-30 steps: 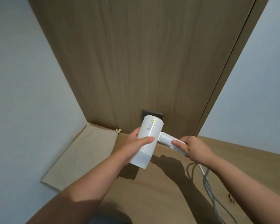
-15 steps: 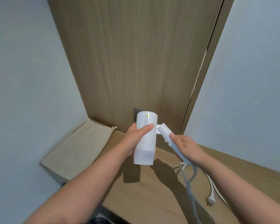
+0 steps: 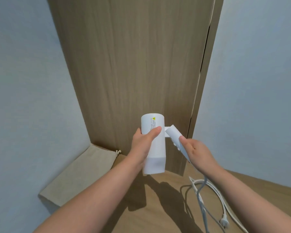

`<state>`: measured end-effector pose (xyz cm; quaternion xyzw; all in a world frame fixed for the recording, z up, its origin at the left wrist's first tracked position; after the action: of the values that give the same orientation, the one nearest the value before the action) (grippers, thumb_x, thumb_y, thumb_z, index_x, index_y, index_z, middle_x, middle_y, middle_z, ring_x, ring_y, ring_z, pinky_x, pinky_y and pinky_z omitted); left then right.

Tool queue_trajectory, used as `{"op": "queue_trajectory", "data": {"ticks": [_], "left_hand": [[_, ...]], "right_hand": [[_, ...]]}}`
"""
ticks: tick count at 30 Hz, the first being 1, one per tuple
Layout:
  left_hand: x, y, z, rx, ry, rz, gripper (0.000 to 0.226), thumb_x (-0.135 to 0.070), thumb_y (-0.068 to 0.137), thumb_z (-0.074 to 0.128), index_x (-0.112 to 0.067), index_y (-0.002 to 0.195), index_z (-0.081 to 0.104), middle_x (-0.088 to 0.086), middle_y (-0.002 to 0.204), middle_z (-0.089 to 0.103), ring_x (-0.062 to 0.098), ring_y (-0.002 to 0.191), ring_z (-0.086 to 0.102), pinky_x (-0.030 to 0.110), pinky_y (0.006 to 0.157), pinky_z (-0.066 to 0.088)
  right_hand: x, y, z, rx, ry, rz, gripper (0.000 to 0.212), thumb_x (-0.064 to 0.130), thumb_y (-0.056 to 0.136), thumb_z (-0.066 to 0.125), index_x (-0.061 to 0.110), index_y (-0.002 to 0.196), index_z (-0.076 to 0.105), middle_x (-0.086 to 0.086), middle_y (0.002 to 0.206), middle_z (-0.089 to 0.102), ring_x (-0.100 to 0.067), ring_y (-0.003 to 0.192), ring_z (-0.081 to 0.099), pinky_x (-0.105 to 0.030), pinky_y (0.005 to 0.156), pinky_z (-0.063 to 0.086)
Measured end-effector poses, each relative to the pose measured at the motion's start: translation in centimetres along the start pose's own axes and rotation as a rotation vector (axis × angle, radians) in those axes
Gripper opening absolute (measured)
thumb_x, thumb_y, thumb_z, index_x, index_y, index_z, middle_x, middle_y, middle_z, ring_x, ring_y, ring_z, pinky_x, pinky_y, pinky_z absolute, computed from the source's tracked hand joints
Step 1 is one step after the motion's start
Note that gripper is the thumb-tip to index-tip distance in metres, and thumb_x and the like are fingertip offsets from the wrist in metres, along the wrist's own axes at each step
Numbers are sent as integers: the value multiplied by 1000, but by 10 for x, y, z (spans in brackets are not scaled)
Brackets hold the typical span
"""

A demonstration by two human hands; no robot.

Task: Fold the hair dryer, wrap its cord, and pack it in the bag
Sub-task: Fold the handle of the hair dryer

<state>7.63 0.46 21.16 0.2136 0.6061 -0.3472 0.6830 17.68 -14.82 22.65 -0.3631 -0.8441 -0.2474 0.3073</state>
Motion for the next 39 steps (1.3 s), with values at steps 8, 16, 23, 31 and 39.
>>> {"op": "queue_trajectory", "data": {"ticks": [8,16,23,31,39], "left_hand": [[8,-3,-2,-133,-274,-57,40,-29,78,75,-14,108,54,16,105,69,34,91,70,50,82,57],[30,1,-25,-82,-239,-127,70,-46,65,77,-17,122,51,9,109,71,28,97,70,50,88,55],[-3,4,-43,75,922,435,112,-41,69,81,-36,152,6,-6,159,10,13,145,15,41,118,21],[68,-4,-12,530,1783,796,113,-33,71,78,-26,152,-1,10,158,6,28,146,3,48,120,12],[143,19,-55,573,1643,433,116,-36,66,77,-27,152,0,8,149,15,28,134,25,36,100,43]], "right_hand": [[30,-11,29,-93,231,15,45,48,97,21,16,96,53,5,83,56,-8,77,54,-28,66,45],[16,-5,47,134,100,-22,30,47,95,40,22,108,49,5,92,57,-14,81,58,-33,68,53],[0,17,29,226,-51,-53,27,45,89,53,22,82,64,0,75,62,-20,70,57,-31,60,41],[-17,13,80,496,16,0,26,43,86,60,21,79,71,-7,71,65,-16,62,55,-29,56,39],[-80,12,133,468,-5,144,28,33,92,51,13,107,66,-5,100,67,-21,83,63,-35,72,52]]}}
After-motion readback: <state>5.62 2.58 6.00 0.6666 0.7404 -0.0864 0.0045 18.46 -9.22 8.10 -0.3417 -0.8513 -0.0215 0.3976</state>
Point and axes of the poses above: each hand's wrist, its own y-axis towards the middle knuckle, its own z-axis out of the palm, x = y × z, the point moved 8 cm from there along y, towards the middle knuckle
